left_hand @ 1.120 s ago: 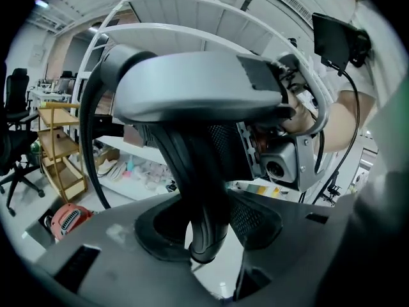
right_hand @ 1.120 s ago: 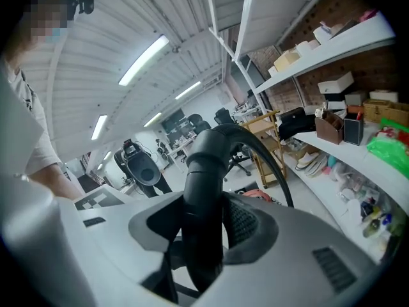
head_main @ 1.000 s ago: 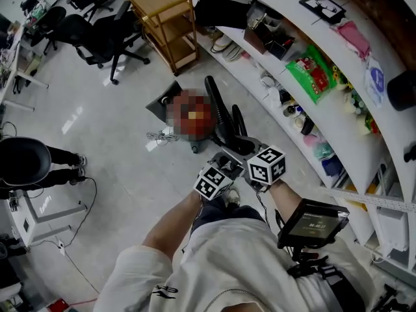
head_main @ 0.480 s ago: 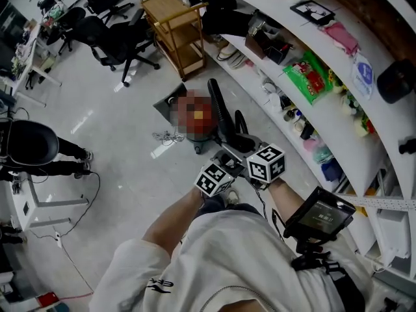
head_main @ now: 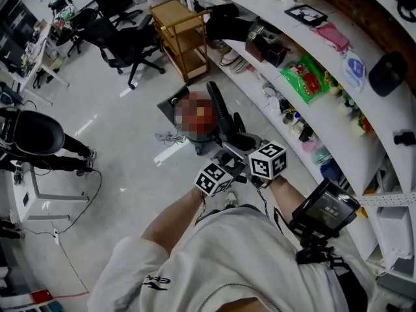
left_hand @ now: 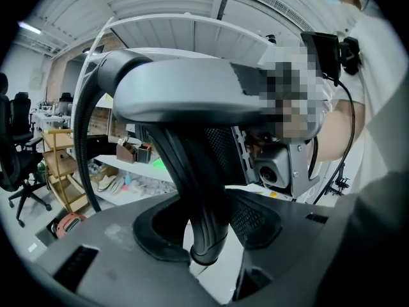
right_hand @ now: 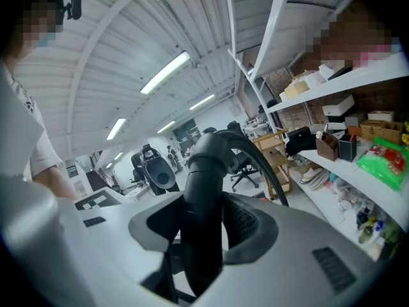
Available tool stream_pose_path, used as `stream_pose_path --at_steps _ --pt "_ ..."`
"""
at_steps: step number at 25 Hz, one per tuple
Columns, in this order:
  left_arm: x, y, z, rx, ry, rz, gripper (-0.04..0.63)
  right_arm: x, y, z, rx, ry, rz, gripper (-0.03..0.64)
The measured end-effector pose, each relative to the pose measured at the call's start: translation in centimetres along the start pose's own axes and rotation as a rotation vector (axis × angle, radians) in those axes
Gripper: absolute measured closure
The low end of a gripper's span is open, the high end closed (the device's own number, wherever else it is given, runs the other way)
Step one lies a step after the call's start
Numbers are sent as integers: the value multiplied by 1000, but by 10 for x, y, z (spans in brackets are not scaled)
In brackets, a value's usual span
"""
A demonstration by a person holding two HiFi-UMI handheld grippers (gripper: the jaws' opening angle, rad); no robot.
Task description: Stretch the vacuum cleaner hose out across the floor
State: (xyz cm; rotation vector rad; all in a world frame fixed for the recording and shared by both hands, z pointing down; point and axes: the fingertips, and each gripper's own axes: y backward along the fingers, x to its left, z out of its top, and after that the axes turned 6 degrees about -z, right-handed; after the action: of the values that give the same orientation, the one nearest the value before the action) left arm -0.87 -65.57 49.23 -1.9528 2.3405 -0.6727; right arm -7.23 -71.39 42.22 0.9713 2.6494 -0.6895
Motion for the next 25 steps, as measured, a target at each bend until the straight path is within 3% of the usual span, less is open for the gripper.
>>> stream_pose_path --at_steps 11,25 --pt "-81 22 -20 -8 -53 -31 440 54 57 -33 -33 -17 -3 443" --pt "-209 34 -67 -3 -58 -90 440 119 145 -106 -34 -43 -62 443"
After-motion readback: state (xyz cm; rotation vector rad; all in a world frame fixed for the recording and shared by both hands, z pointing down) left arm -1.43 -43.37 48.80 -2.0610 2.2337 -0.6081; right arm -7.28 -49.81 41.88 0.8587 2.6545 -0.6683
